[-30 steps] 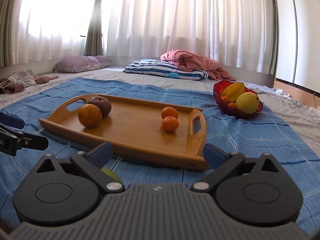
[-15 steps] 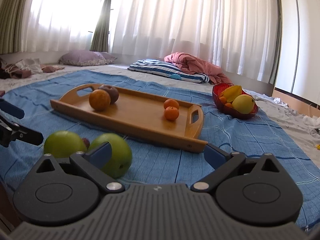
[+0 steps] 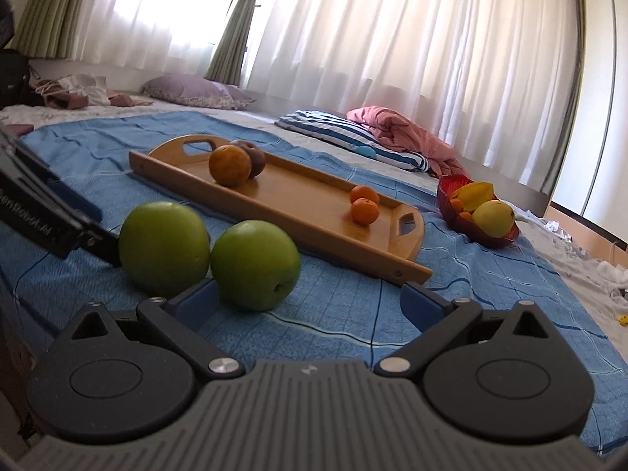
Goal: Organize fruits
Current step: 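Withdraw both grippers from the tray toward the green apples and dates, then close the left gripper on a dark red date while the right gripper approaches a green apple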
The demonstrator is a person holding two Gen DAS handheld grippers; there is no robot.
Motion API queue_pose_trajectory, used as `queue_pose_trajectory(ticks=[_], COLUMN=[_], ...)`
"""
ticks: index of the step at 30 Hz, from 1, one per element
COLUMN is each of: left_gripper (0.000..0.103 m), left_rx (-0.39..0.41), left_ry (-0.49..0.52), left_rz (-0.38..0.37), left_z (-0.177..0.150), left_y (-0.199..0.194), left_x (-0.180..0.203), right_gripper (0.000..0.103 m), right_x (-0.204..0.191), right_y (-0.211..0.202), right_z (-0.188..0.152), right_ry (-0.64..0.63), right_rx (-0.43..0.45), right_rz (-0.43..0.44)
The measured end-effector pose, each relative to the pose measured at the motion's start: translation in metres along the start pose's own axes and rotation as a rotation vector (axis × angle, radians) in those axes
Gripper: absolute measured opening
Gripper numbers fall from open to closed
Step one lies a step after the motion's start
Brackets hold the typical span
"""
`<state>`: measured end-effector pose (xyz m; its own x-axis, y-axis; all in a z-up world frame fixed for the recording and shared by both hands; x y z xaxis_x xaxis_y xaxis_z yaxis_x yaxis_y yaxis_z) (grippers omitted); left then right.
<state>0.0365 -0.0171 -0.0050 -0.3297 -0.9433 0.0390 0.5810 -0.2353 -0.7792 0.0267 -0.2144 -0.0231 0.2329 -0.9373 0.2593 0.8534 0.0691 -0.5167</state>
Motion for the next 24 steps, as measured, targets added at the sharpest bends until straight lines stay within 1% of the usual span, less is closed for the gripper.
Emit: queue_pose_trajectory(ticks=[2,6,9,10,11,12,14,15,18,24], left_gripper=[0.044,0.032,0.029,0.027,0.021,0.018,0.018,0.018,0.018,0.019], left_rx=[0.0,0.003,0.007,0.01,0.015,0.022,0.046,0.053,0.043,0.033], left_ry=[-0.006,-0.014,-0.038,-0.043,-0.052,-0.059,-0.041,-0.036,-0.045,-0.084], left_rz=[-0.014,-0.02,-0.02,-0.016,-0.001,0.028,0.098,0.115,0.127,0.16], left_z=[0.002,0.005,0.007,0.008,0.009,0.009,0.009,0.009,0.007,0.001], left_y=[0.001,0.004,0.006,0.006,0.006,0.006,0.004,0.002,0.001,0.0], left_x=[0.001,0.005,0.005,0.005,0.005,0.004,0.004,0.003,-0.006,-0.023], right_gripper=[0.103,0.103,0.103,0.103,0.103,0.103,0.103,0.103,0.102,0.094], right_x=[-0.002,-0.006,-0.008,-0.008,-0.008,-0.008,-0.007,-0.007,-0.004,-0.001], right_y=[0.001,0.004,0.006,0.007,0.008,0.008,0.01,0.011,0.015,0.022], right_z=[-0.001,-0.002,-0.002,-0.002,-0.002,-0.001,0.0,0.0,0.002,0.003], right_ry=[-0.006,-0.017,-0.015,-0.011,-0.007,-0.003,0.002,0.005,0.029,0.071], right_rx=[-0.004,-0.013,-0.017,-0.019,-0.02,-0.022,-0.026,-0.033,-0.047,-0.067], right_rz=[0.005,0.014,0.013,0.015,0.016,0.018,0.018,0.018,0.033,0.075])
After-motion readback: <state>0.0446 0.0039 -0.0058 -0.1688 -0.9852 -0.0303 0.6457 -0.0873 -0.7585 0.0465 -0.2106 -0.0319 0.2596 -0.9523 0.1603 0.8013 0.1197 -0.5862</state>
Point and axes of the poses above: each gripper's, at about its wrist camera, not at the fingertips, and y roughly the way its jaws point, x to its right, z to its top, the point moved 2 cm from there along y, roughly the way its jaws point, and after that the axes turned 10 degrees about -x, right-handed, at the moved point
